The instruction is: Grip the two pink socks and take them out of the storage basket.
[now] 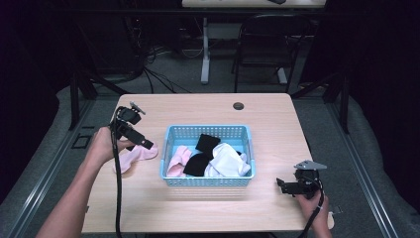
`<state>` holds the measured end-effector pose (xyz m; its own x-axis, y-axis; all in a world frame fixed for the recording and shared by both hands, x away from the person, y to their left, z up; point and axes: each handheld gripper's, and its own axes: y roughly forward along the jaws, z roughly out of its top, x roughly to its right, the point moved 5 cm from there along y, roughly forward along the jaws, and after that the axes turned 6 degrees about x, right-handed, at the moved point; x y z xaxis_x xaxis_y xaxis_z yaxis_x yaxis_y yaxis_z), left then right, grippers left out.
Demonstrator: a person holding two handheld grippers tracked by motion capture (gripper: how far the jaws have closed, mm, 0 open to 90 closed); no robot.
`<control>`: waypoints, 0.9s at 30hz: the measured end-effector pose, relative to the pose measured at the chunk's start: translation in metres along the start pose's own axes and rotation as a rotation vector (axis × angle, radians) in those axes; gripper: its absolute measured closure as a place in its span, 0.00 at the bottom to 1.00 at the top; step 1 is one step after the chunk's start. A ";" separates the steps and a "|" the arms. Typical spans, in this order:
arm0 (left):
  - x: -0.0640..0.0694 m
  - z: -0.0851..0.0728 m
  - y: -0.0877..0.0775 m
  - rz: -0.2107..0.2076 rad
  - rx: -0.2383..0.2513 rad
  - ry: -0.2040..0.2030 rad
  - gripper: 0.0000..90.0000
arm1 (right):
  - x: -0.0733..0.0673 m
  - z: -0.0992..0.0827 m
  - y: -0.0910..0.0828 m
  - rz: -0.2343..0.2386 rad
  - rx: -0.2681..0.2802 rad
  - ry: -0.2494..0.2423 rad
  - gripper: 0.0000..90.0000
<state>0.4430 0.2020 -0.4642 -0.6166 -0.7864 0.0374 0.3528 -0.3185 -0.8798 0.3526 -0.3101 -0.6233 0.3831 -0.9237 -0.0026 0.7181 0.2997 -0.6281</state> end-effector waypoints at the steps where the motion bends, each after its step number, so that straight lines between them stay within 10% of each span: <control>1: 0.004 0.004 0.000 -0.004 0.009 0.013 0.00 | 0.000 0.000 0.000 0.004 -0.001 0.000 0.03; 27: 0.077 0.036 0.052 -0.115 -0.055 0.211 0.14 | 0.000 0.000 0.000 0.000 0.004 0.005 0.03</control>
<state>0.4390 0.1062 -0.4901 -0.7859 -0.6167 0.0438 0.2364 -0.3653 -0.9004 0.3525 -0.3098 -0.6234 0.3804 -0.9248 -0.0068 0.7204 0.3009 -0.6250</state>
